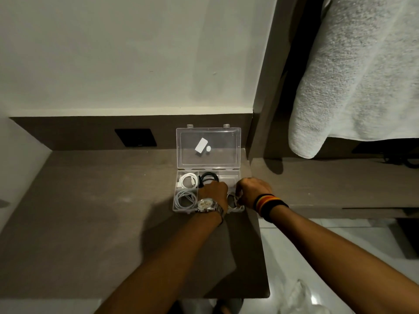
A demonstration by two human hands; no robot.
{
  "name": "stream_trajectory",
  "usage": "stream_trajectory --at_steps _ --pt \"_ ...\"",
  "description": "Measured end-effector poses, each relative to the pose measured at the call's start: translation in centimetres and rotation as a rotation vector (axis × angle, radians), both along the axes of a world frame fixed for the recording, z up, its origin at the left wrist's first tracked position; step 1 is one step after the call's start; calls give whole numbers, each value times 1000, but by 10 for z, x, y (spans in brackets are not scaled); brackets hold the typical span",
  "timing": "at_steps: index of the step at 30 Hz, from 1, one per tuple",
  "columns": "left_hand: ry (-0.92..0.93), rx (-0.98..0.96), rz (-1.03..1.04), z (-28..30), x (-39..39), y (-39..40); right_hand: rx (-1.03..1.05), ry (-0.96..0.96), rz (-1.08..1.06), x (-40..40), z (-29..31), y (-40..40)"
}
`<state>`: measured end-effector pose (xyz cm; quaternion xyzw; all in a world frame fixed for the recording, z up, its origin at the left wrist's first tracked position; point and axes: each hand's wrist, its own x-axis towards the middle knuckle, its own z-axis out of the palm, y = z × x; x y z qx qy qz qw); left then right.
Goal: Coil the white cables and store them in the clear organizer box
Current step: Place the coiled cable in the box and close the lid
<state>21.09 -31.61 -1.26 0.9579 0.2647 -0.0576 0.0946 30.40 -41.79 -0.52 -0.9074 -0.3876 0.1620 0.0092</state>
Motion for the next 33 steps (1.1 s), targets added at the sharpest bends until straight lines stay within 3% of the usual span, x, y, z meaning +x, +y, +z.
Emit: stream_trajectory --at_steps 4,9,12,16,20,23,26,30,33 --pt "-85 27 0 0 -5 0 50 29 -66 -7 -4 -1" --pt "-196 -68 12 2 -19 12 143 227 -261 8 7 -5" --pt "-298 -94 31 7 -26 24 311 368 -371 20 14 -3" --pt "-499 -325 256 23 -21 63 608 550 -588 40 22 14" --pt "-463 -331 447 33 -4 116 692 670 -689 51 13 37" --pt "-443 -599 572 30 5 143 731 705 -778 55 -5 51" --pt "-472 -812 621 24 11 155 928 729 -880 58 -17 59" --pt "-604 -805 511 34 -6 154 1080 637 -719 44 -1 42" --pt "-545 -709 298 47 -41 142 961 426 -425 18 18 12"
